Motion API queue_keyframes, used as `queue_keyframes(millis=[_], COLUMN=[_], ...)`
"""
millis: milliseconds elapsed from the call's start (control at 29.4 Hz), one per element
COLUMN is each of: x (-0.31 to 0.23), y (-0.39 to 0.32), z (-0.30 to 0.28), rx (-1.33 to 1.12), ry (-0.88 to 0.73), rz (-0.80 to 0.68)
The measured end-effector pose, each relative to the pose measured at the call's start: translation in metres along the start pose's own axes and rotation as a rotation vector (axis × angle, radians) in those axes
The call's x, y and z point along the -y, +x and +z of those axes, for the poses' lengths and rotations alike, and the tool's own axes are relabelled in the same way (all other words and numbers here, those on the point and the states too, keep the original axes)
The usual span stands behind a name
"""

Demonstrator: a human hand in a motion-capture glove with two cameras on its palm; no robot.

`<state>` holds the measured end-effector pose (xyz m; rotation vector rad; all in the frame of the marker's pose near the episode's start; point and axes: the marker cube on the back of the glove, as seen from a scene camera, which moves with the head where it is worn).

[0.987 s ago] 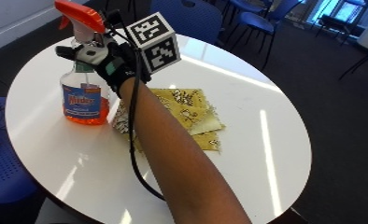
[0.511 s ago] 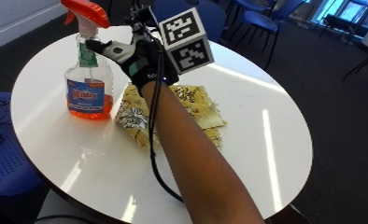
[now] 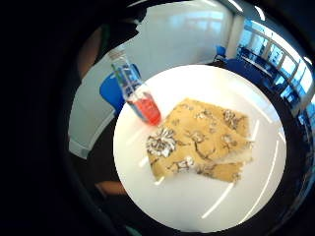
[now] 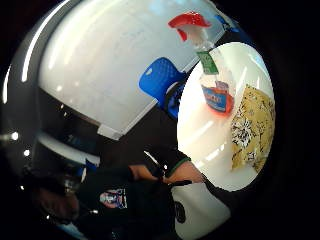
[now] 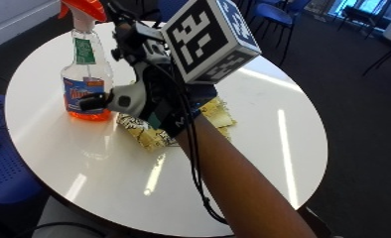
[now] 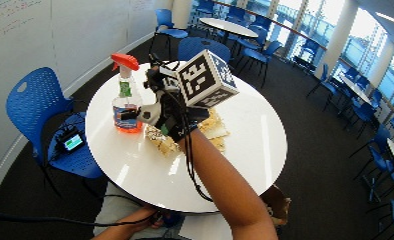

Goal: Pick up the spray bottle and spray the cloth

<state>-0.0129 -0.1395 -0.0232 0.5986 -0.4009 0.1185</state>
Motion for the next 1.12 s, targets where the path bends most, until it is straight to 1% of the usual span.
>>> queue_keyframes(millis=[136,340,749,1123], x=[-0.035,-0.067,-0.101,-0.110], y=[-0.031,-0.059,-0.065,-0.067], z=[-0.004,-0.007,0.013,0.015], rx=[-0.100,-0.162,-0.228,-0.255], ry=[-0.076,-0.171,-0.313,-0.328], rz=[-0.155,-0.252,-0.344,-0.375])
